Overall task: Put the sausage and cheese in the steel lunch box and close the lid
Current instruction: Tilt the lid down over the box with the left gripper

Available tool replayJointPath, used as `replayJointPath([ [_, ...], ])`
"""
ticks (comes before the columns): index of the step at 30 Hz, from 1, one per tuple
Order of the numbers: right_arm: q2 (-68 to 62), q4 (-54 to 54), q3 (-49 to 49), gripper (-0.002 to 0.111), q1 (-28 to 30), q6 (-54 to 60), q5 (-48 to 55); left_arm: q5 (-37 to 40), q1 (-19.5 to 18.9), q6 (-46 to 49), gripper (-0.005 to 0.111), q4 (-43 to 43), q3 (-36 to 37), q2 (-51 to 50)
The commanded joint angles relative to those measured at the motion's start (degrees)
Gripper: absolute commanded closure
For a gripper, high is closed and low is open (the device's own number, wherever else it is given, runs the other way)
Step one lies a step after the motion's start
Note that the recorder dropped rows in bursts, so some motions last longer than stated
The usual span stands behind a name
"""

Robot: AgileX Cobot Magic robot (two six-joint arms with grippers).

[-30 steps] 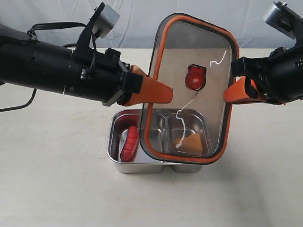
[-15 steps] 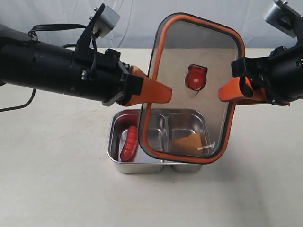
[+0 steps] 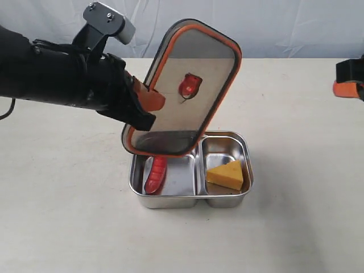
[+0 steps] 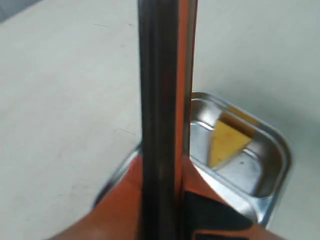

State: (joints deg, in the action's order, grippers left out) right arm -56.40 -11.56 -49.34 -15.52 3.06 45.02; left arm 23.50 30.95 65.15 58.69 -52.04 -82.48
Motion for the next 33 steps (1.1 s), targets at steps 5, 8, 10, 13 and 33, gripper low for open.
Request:
replayJointPath([
  [5,6.2,4.0,-0.1,0.065,0.1,-3.1,1.2,-9.4,9.5,-0.3,0.107,-23.0,-0.1,0.7],
  [8,6.8,4.9,-0.1,0.065,0.1,-3.1,1.9,-14.5,14.8,-0.3,0.107,-28.6,-0.1,0.7],
  [10,6.8,4.9,-0.1,0.065,0.1,-3.1,2.0,-16.5,17.5,-0.3,0.107,-32.9,-0.1,0.7],
  [13,6.8,5.0,-0.1,0.065,0.1,-3.1,2.4,-17.6,18.9,-0.3,0.107,-36.7,-0.1,0.7],
  [33,7.0,7.2,-0.1,0.065,0.0,-3.1,3.6,6.0,22.3,-71.0,0.107,-135.4,4.8,5.9],
])
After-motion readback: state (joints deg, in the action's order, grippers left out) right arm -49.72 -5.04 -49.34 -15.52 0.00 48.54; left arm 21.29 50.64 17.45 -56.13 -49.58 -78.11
